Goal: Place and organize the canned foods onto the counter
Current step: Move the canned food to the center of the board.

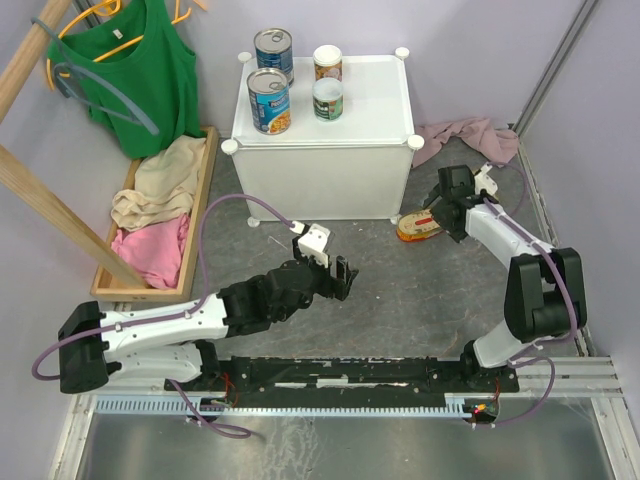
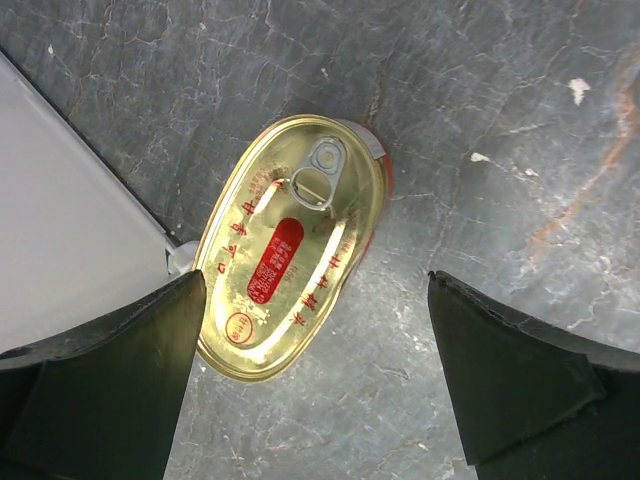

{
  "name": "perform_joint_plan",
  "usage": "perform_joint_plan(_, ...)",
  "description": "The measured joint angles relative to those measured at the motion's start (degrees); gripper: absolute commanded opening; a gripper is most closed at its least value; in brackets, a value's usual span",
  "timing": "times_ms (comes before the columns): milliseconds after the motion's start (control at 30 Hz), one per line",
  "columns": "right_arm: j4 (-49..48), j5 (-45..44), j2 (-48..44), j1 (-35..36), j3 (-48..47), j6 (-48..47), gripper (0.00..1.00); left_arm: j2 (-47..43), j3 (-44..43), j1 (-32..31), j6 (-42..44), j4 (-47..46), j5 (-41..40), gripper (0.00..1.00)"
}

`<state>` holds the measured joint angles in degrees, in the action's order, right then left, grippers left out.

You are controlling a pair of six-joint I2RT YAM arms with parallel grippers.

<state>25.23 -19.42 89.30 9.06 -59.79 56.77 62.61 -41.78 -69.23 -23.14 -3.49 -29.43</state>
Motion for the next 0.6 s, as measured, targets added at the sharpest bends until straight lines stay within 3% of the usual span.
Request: perform_joint_plan(600, -2.6, 4.0, 7.2, -1.1, -3.6, 0.0, 1.0, 0.4, 0.0, 0.0, 0.0, -0.1, 0.0, 0.84)
